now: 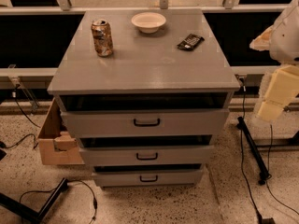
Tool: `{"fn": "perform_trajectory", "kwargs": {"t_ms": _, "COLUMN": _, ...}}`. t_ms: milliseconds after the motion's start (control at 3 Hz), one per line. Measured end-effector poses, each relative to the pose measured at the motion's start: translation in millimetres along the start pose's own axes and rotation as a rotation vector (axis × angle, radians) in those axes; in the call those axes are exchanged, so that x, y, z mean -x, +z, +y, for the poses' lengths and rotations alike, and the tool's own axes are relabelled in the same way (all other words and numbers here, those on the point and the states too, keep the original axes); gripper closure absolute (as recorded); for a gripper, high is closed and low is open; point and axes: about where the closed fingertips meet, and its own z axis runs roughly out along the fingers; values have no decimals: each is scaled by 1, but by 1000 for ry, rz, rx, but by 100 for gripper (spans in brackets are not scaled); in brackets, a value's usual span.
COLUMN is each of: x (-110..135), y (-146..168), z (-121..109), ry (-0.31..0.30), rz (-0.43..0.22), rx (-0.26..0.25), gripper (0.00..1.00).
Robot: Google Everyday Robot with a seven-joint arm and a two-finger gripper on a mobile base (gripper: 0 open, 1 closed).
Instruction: Open top drawer
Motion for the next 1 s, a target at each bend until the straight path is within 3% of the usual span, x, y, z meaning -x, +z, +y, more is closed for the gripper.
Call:
{"fn": "perform_trajectory", "kwargs": {"t_ms": 333, "x": 0, "y": 0, "z": 0, "ry": 0, "rz": 0, "rx": 0, "gripper": 0}}
{"fn": "perform_trajectory", "kwargs": {"t_ms": 667, "x": -5, "y": 20, "z": 7, "ry": 14, "rz": 12, "rx": -13, "gripper": 0}}
{"fn": "perform_trajectory", "kwargs": {"t_ms": 1000, "x": -19, "y": 63, "z": 28, "ry": 31, "rz": 24, "rx": -46, "gripper": 0}}
